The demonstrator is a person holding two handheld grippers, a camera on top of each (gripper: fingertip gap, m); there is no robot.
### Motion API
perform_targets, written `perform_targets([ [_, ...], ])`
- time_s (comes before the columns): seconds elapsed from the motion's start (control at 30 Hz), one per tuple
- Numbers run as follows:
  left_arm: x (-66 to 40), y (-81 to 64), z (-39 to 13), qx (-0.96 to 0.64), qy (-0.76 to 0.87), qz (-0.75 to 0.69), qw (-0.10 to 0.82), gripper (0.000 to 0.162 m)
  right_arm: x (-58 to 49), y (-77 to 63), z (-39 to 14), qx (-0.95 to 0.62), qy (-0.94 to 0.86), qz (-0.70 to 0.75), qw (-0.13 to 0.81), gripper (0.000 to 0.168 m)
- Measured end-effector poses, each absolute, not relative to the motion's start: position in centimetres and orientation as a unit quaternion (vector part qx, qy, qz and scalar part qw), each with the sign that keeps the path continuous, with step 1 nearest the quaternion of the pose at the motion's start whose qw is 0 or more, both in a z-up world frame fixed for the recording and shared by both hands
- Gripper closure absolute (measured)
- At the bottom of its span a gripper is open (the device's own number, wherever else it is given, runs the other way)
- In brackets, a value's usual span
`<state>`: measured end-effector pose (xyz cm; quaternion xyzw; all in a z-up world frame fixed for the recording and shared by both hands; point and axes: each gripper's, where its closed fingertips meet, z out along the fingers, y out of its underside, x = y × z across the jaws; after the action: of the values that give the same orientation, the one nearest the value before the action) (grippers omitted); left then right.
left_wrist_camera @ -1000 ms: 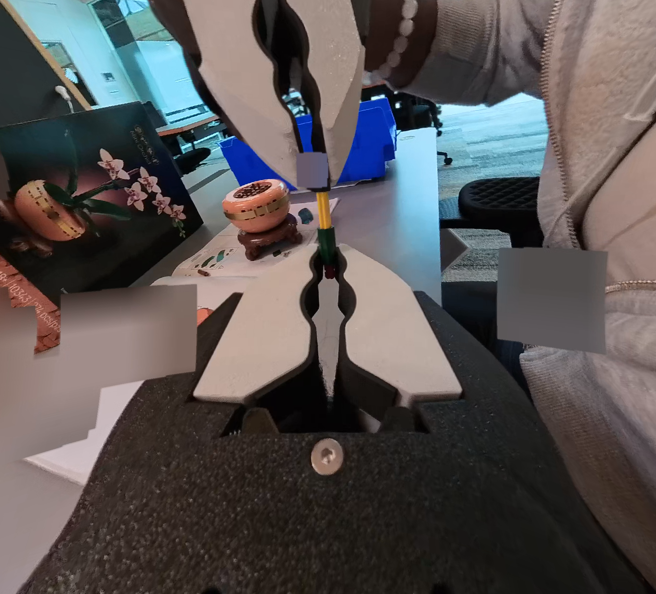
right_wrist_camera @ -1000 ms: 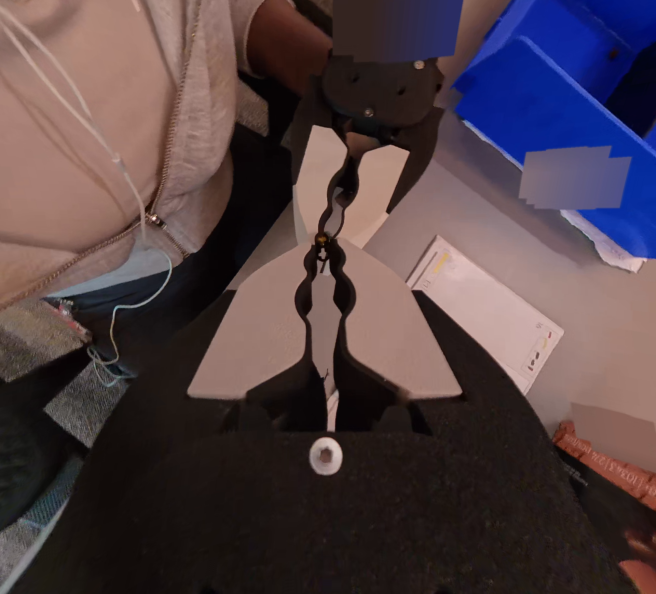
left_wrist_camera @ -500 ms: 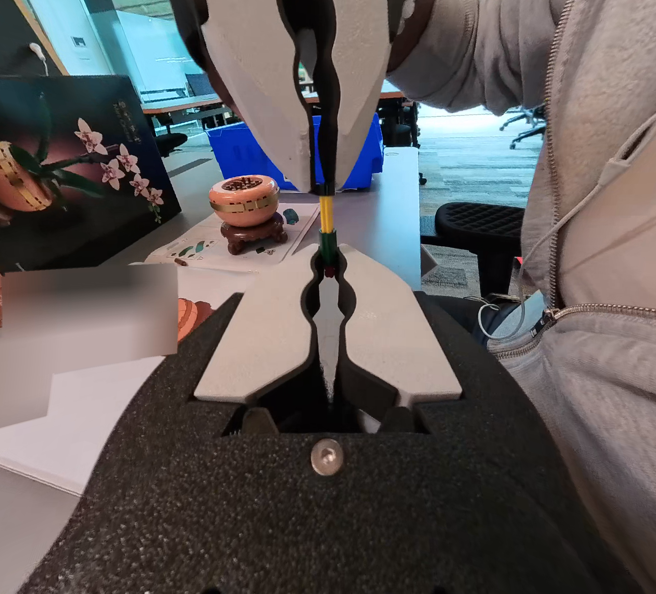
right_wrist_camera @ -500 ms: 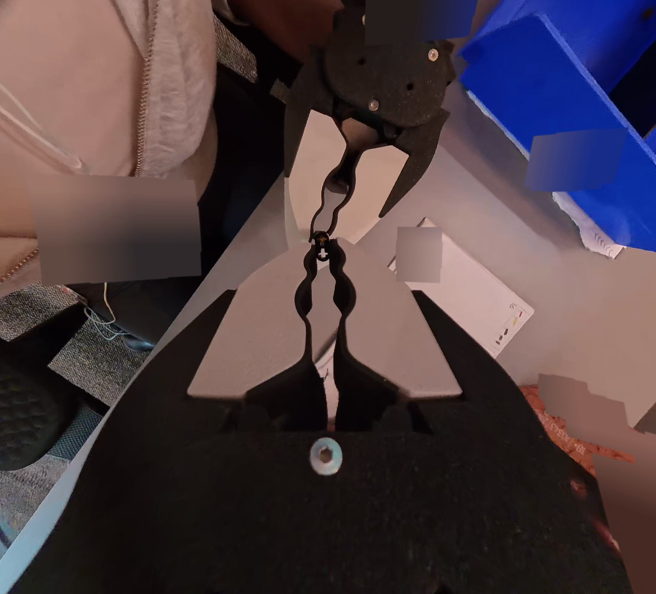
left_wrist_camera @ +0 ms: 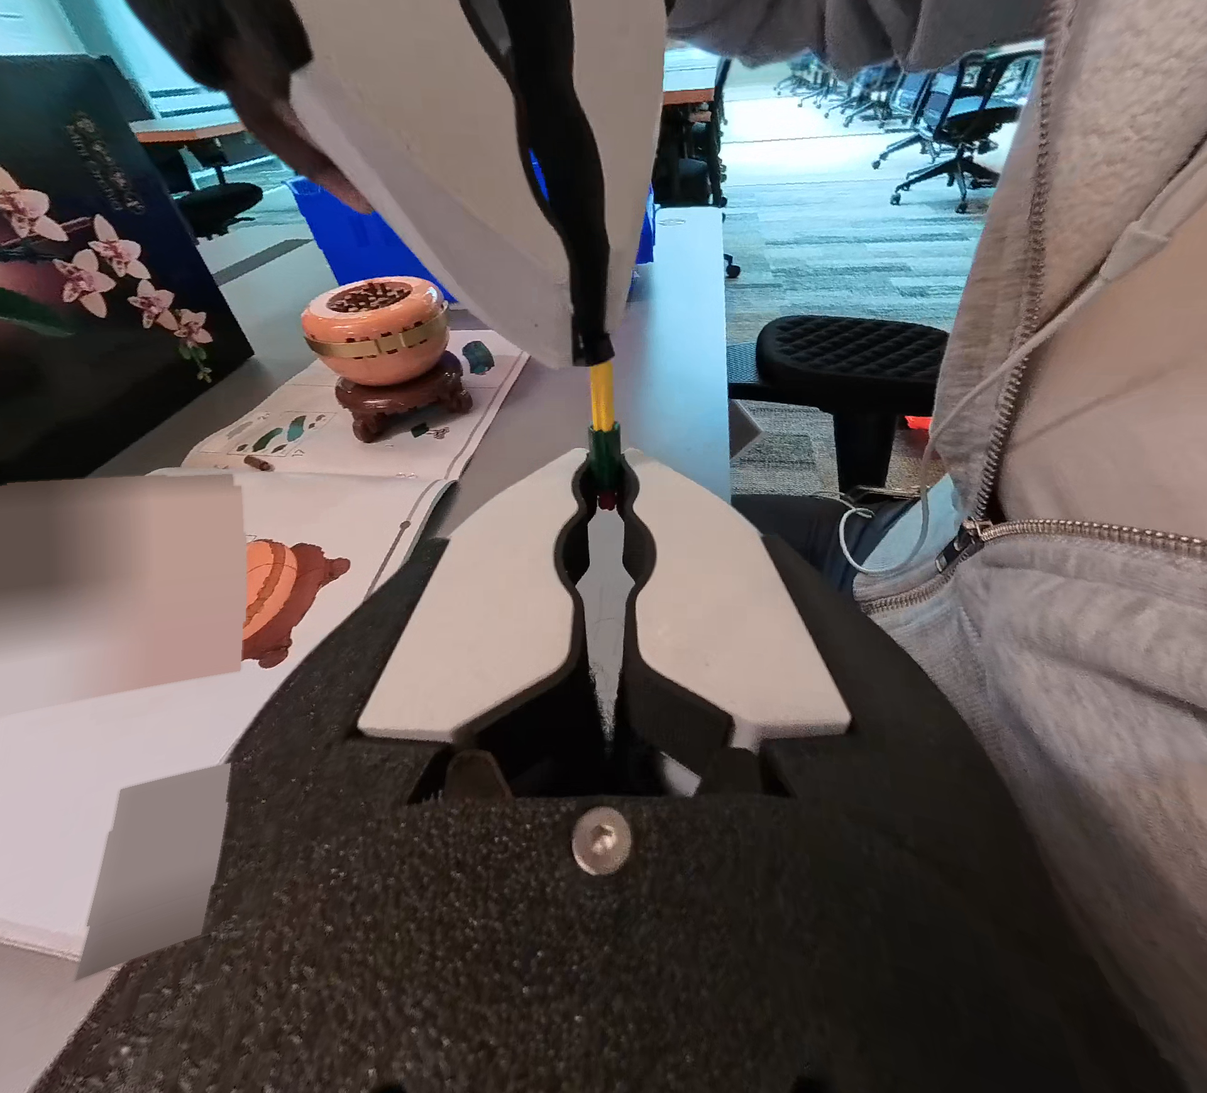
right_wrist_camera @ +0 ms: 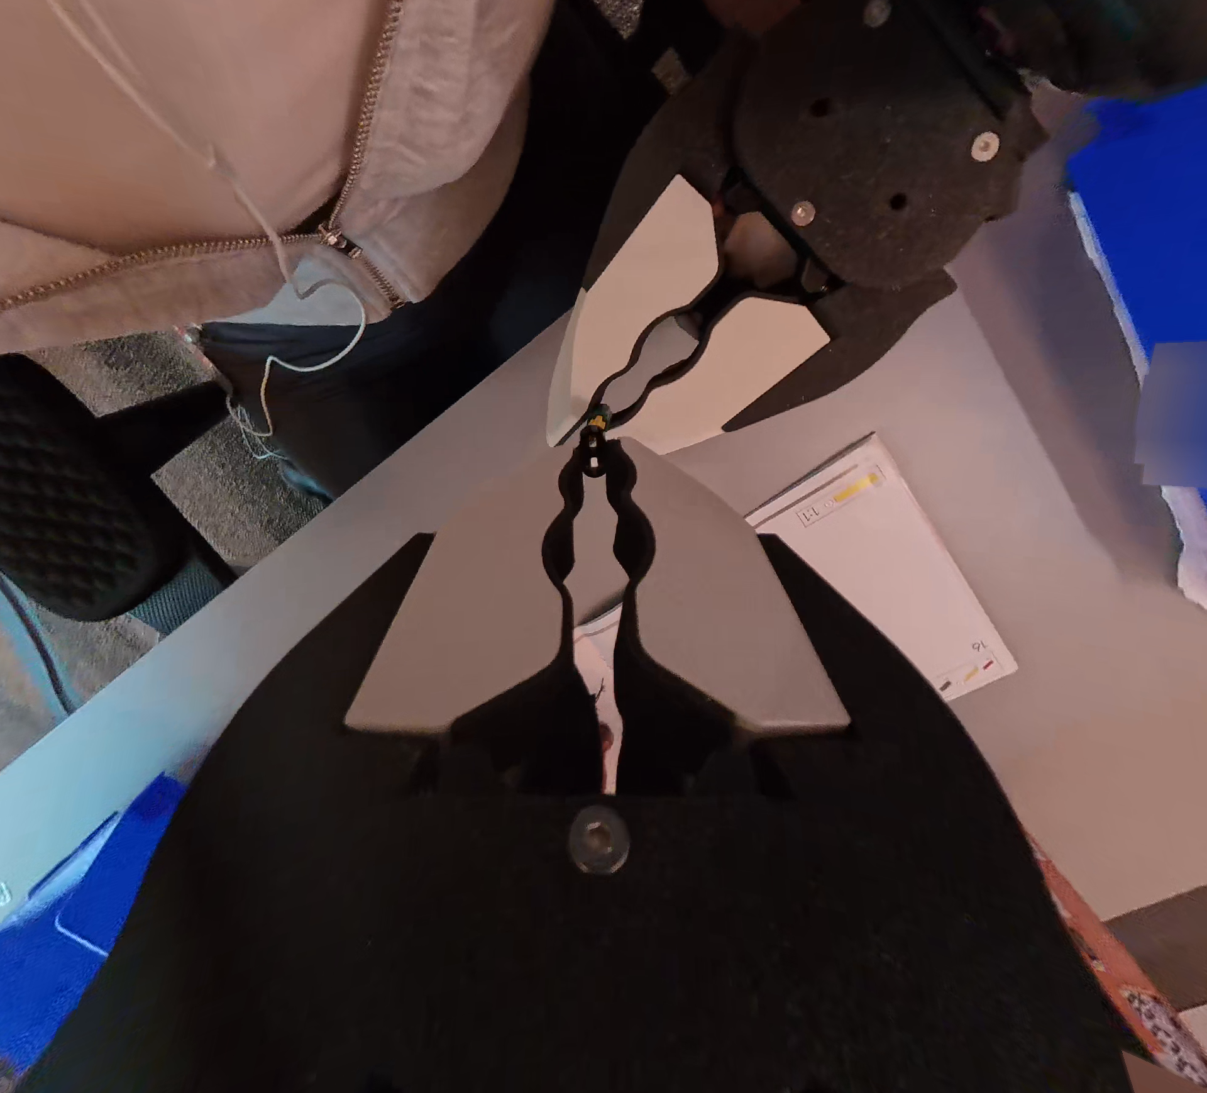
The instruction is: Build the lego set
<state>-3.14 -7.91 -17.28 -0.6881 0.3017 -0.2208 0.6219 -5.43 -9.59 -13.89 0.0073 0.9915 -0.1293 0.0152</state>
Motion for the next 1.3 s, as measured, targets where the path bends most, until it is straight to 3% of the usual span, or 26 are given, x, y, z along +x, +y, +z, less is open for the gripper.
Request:
perform_targets([
  [0.3,-4.0,-7.5,-16.8,-0.697,0.246,-0.26,0.621,0.158,-6.6,-8.9,-13.9,0.04,0.992,-0.114,-0.023,0.162],
  [0.5,-5.0,-7.1,-16.5,-0.702,0.204,-0.258,0.632,0.158,-6.7,-6.9,-14.0,0.148,0.959,-0.238,-0.049,0.162],
  [0.63,-6.9,-6.6,-16.5,-0.717,0.157,-0.247,0.633,0.158,-5.5,-2.6,-18.5,0.271,0.945,-0.182,-0.026,0.162],
  [0.87,-6.9,-6.4,-17.6,-0.745,0.173,-0.209,0.61,0.158,-5.3,-1.9,-25.1,0.317,0.944,-0.088,-0.006,0.162],
  [0.93,-6.9,-6.5,-17.6,-0.743,0.174,-0.211,0.61,0.158,-5.8,-2.6,-25.1,0.328,0.938,-0.115,-0.017,0.161],
  [1.03,-6.9,-6.7,-17.4,-0.737,0.175,-0.22,0.615,0.158,-6.0,-2.7,-24.9,0.33,0.934,-0.129,-0.031,0.146],
  [1.3,-6.3,-6.9,-18.2,-0.753,0.201,-0.209,0.591,0.158,-6.0,-3.0,-23.6,0.321,0.93,-0.175,-0.037,0.152],
])
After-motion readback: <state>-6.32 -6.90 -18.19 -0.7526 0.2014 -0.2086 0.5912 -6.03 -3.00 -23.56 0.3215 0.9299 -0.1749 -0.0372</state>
